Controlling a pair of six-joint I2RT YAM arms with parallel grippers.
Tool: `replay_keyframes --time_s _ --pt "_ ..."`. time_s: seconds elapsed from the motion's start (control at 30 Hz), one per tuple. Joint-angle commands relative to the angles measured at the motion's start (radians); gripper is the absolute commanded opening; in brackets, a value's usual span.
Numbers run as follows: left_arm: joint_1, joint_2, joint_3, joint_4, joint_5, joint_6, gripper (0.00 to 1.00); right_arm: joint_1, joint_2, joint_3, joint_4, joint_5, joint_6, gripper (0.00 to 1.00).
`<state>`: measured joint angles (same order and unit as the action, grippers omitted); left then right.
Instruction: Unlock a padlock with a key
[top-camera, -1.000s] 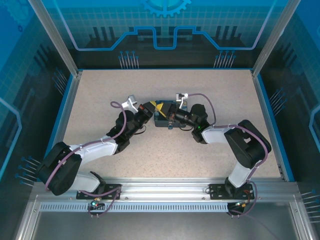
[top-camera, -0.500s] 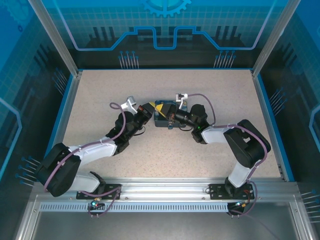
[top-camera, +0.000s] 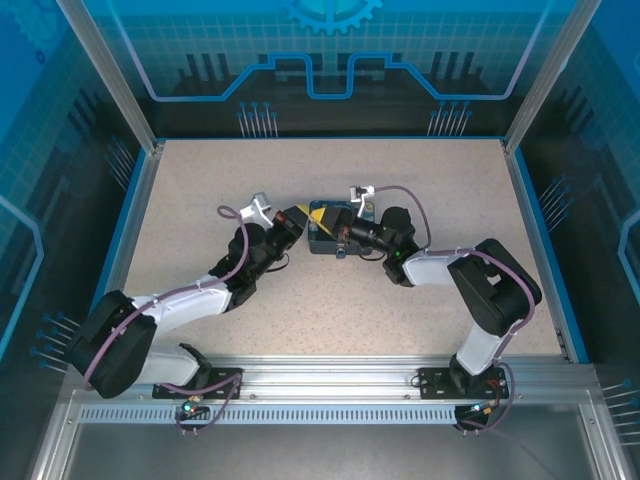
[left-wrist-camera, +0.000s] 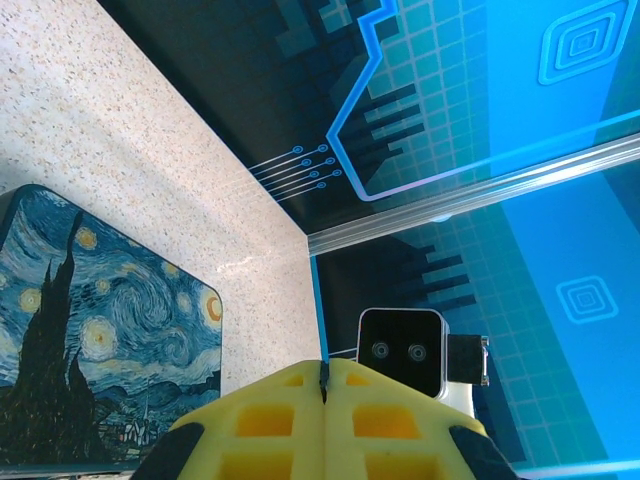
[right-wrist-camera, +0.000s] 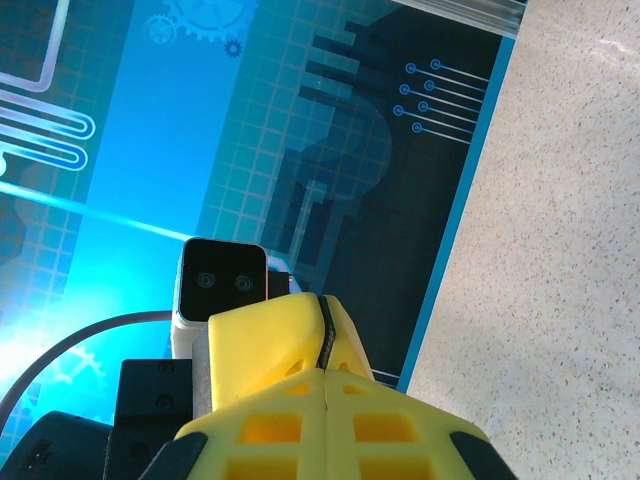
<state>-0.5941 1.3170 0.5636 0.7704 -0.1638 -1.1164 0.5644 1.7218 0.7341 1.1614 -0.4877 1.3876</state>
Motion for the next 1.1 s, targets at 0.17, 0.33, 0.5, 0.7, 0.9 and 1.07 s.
replay_keyframes --time_s 0.17,0.33,0.5,0.7,0.9,1.07 --pt "-0.009 -0.041 -0.015 0.007 -0.033 0.034 0.00 -0.004 -0.004 0.022 -0.014 -0.013 -0.009 0.36" --pt "-0.015 -0.044 -0.008 0.004 -0.059 0.035 0.00 0.017 0.000 0.008 0.007 0.015 -0.009 0.39" --pt "-0.016 -0.046 -0.007 -0.009 -0.076 0.033 0.00 0.033 0.019 -0.003 0.056 0.041 0.002 0.39" --pt "-0.016 -0.048 -0.009 -0.013 -0.087 0.032 0.00 0.049 0.025 0.009 0.058 0.049 -0.001 0.34" --pt "-0.021 -0.047 -0.010 -0.013 -0.092 0.035 0.00 0.051 0.027 0.017 0.055 0.054 -0.001 0.24" --pt "-0.022 -0.045 -0.008 -0.014 -0.097 0.036 0.00 0.056 0.028 0.028 0.054 0.051 0.001 0.24"
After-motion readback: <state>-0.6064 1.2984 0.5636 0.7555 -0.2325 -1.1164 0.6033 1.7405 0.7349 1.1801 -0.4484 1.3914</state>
